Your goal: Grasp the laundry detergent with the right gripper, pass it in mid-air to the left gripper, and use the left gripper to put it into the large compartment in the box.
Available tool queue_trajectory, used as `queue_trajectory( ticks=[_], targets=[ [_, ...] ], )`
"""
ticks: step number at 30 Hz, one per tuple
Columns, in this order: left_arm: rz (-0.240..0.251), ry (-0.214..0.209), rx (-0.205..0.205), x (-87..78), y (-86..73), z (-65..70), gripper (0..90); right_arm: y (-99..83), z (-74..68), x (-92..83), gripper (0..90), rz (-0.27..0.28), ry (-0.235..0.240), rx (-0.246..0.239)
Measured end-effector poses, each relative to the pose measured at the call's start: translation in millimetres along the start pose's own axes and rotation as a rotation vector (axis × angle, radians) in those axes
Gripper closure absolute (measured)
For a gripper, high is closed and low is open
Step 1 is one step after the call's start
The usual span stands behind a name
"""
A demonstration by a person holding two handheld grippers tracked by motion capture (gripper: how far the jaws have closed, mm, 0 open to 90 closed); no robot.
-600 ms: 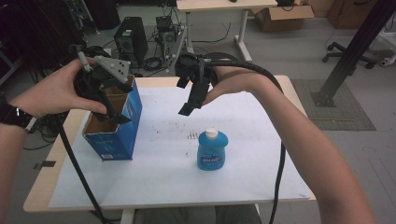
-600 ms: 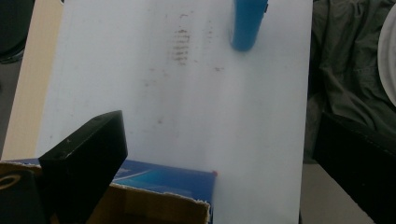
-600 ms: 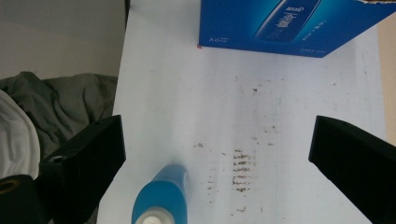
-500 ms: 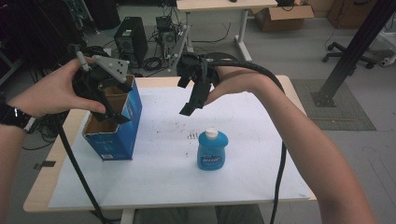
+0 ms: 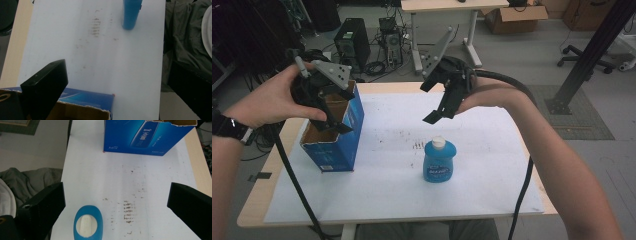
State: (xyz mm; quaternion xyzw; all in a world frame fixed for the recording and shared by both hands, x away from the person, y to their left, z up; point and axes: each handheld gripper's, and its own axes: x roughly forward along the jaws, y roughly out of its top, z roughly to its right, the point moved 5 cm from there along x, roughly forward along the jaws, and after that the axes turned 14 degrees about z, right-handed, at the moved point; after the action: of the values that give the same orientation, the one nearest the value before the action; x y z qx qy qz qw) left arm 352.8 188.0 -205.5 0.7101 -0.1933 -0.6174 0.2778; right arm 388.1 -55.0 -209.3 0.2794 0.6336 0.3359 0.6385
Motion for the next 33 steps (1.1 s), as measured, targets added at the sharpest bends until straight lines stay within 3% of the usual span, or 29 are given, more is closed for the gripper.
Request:
queue_trajectory(
  ticks=[14,33],
  targets=[
    [-0.012,-0.006,-0.004,9.4,4.0,0.7,4.2,-55.6,-10.8,-22.6,1.0,0.143,-0.016,0.038],
    [-0.010,-0.007,-0.020,14.5,0.9,3.4,4.1,-127.3,-24.7,0.3,0.9,0.282,0.013,0.113]
  ],
)
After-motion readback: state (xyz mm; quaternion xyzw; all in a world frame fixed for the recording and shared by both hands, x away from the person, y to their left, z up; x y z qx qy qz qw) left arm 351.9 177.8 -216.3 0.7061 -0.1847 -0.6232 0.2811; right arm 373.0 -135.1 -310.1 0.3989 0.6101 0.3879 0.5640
